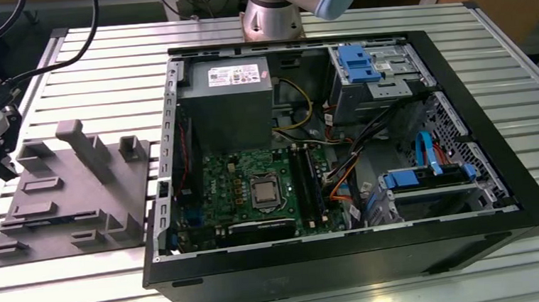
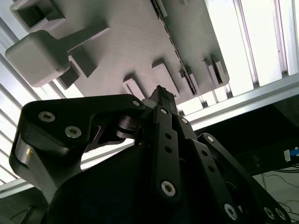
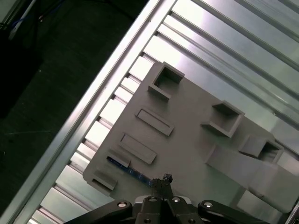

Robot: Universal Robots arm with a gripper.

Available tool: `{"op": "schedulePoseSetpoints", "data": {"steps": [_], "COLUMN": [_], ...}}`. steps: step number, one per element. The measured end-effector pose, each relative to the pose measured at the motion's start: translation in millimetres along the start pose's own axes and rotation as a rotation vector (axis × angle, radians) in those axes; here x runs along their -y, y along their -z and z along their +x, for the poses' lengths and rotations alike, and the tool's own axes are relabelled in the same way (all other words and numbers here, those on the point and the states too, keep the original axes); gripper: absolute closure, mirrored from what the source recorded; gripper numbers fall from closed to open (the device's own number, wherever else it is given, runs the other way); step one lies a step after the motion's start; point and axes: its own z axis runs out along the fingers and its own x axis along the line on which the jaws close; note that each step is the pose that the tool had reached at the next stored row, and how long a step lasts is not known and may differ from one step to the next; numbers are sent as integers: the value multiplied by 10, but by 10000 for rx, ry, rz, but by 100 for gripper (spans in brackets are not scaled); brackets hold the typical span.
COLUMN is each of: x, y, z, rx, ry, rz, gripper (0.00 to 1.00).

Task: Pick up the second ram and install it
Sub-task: 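Pick up the second ram and move it above second insertion slot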

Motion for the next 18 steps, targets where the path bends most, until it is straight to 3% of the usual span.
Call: {"op": "schedulePoseSetpoints", "data": {"steps": [18], "x": [0], "y": [0], "z": [0], "rx": [-53], "ry": [1025], "rz": [-25], "gripper": [89]}}
